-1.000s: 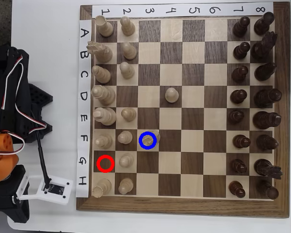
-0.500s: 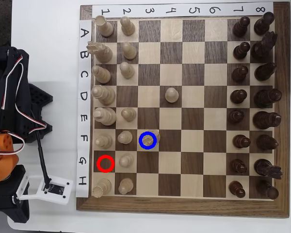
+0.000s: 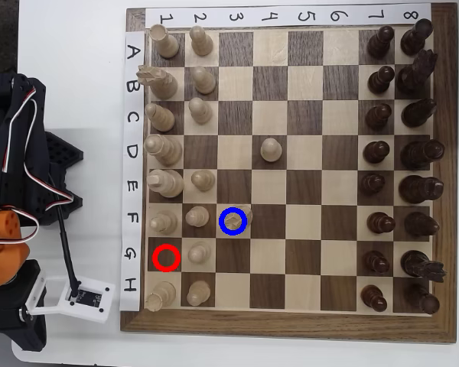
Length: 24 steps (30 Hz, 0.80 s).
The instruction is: Move the piece to destination
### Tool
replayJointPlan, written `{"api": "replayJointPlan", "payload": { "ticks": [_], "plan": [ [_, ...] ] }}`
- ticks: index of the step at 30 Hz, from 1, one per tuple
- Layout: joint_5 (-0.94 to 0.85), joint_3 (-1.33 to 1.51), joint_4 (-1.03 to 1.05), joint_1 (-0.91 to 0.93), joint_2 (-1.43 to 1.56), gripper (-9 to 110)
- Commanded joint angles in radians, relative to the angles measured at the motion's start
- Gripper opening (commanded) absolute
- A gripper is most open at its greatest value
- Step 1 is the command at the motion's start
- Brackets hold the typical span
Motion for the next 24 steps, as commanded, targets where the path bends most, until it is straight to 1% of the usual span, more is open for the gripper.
{"api": "replayJointPlan", "payload": {
  "ticks": [1,24],
  "plan": [
    [0.003,0.117,-0.003,0.003,0.061,0],
    [-0.003,0.117,-0.003,-0.002,0.061,0]
  ]
}}
